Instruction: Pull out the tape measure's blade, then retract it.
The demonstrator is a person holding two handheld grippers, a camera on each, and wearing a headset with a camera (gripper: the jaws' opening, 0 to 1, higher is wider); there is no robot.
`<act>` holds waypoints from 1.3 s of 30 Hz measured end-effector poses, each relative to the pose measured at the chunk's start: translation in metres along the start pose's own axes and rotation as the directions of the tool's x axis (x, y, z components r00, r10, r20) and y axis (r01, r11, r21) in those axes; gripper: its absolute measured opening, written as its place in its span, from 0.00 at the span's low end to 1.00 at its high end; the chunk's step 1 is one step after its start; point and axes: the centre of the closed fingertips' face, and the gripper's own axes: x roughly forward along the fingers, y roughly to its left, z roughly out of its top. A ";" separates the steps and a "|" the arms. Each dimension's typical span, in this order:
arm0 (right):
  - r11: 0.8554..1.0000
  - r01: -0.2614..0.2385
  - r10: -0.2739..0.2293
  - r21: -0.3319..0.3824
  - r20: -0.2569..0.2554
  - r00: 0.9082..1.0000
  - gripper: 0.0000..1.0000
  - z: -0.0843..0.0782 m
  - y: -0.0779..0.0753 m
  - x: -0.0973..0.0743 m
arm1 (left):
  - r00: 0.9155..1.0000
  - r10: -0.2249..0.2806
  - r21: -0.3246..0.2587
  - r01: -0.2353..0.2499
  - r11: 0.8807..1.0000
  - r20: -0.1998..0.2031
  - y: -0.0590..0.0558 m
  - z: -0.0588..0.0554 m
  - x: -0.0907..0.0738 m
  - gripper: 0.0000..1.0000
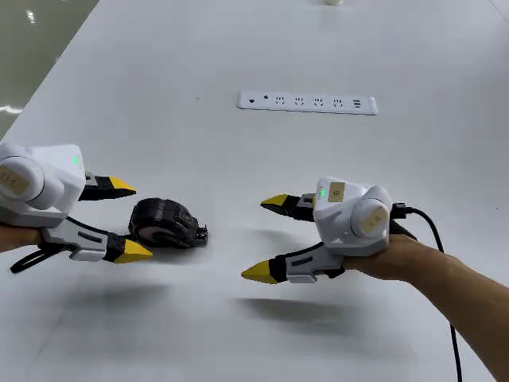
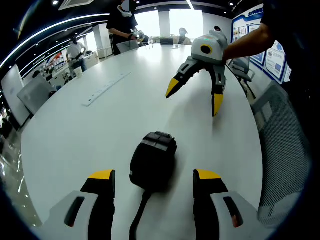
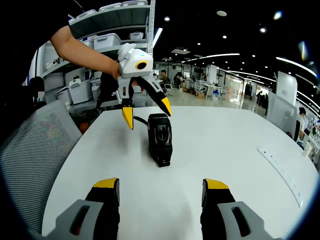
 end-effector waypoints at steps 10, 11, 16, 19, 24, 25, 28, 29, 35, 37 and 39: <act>0.997 -0.069 0.068 -0.044 -0.033 0.997 0.55 0.003 0.005 0.021 | 0.997 -0.050 0.064 0.054 0.996 -0.061 0.004 -0.001 0.003 0.51; 0.996 -0.072 0.071 -0.046 -0.035 0.997 0.55 0.003 0.005 0.023 | 0.997 -0.052 0.068 0.056 0.996 -0.063 0.004 0.000 0.003 0.51; 0.993 -0.097 0.094 -0.065 -0.053 0.994 0.52 0.004 0.006 0.034 | 0.993 -0.074 0.108 0.083 0.991 -0.092 0.003 0.002 0.006 0.49; 0.993 -0.099 0.096 -0.057 -0.049 0.994 0.49 0.007 0.005 0.040 | 0.989 -0.094 0.131 0.109 0.985 -0.117 0.003 0.002 0.008 0.43; 0.992 -0.104 0.099 -0.070 -0.061 0.993 0.44 0.008 0.003 0.049 | 0.984 -0.113 0.139 0.131 0.982 -0.136 0.002 0.001 0.011 0.39; 0.992 -0.101 0.097 -0.069 -0.064 0.993 0.42 0.008 0.002 0.050 | 0.983 -0.117 0.144 0.137 0.980 -0.141 0.001 0.001 0.011 0.37; 0.994 -0.096 0.092 -0.058 -0.067 0.994 0.36 0.009 0.000 0.054 | 0.981 -0.122 0.154 0.146 0.977 -0.153 0.001 -0.001 0.013 0.35; 0.994 -0.093 0.089 -0.059 -0.068 0.994 0.35 0.009 -0.001 0.055 | 0.980 -0.123 0.155 0.147 0.977 -0.156 0.002 -0.002 0.014 0.34; 0.992 -0.099 0.090 -0.079 -0.104 0.991 0.29 0.006 -0.002 0.065 | 0.979 -0.122 0.162 0.149 0.976 -0.162 0.005 -0.007 0.015 0.26; 0.993 -0.097 0.089 -0.072 -0.107 0.990 0.26 0.006 -0.004 0.068 | 0.980 -0.126 0.157 0.151 0.976 -0.157 0.005 -0.007 0.016 0.26; 0.994 -0.096 0.090 -0.050 -0.105 0.990 0.26 0.007 -0.005 0.071 | 0.980 -0.128 0.158 0.152 0.976 -0.152 0.004 -0.007 0.016 0.26</act>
